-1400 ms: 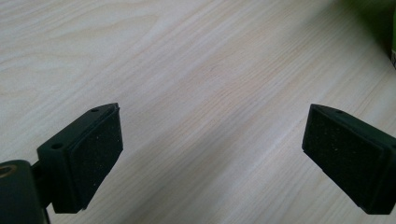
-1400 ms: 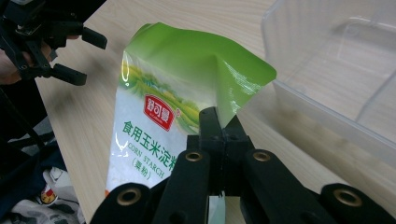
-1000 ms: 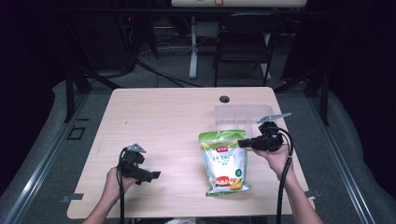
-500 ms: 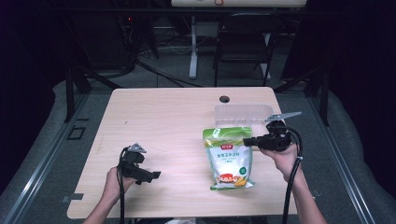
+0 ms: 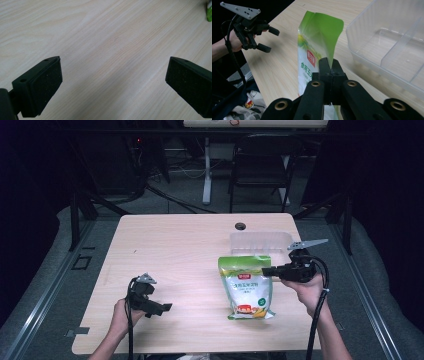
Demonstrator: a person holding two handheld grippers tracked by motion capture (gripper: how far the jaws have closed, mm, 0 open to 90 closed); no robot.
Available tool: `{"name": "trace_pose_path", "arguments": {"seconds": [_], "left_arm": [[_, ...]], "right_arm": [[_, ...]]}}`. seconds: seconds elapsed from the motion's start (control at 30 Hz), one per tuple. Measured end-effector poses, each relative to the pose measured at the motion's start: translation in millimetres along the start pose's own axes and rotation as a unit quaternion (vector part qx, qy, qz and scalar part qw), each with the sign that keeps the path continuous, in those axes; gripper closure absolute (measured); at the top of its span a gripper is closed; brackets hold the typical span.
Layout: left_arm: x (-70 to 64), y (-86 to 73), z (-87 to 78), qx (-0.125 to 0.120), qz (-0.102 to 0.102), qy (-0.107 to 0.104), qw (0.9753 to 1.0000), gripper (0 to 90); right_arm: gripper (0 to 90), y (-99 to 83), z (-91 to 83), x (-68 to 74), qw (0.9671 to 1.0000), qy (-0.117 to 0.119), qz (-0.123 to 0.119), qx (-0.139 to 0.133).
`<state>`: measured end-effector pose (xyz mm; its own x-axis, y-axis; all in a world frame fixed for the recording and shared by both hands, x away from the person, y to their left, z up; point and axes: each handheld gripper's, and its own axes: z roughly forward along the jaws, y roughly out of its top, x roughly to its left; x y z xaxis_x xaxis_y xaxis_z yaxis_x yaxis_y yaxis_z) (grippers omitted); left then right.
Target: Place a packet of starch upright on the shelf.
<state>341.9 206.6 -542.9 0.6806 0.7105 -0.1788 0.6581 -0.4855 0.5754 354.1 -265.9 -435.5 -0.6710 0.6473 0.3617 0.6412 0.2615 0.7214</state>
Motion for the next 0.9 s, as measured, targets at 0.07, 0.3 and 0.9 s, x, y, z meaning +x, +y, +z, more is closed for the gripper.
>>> {"name": "trace_pose_path", "arguments": {"seconds": [0.07,0.3,0.9], "left_arm": [[0.2,0.0,0.0,0.0,0.001,0.0,1.0,0.8],[0.1,0.2,0.0,0.001,0.002,-0.002,1.0,0.6],[0.2,0.6,1.2,0.001,0.0,-0.004,1.0,0.4]], "right_arm": [[90.0,0.5,-2.3,0.9,1.0,0.0,0.0,-0.003],[90.0,2.4,-12.7,5.1,0.9999,-0.004,-0.007,-0.013],[90.0,3.8,-31.0,8.4,0.9995,-0.004,-0.01,-0.03]]}}
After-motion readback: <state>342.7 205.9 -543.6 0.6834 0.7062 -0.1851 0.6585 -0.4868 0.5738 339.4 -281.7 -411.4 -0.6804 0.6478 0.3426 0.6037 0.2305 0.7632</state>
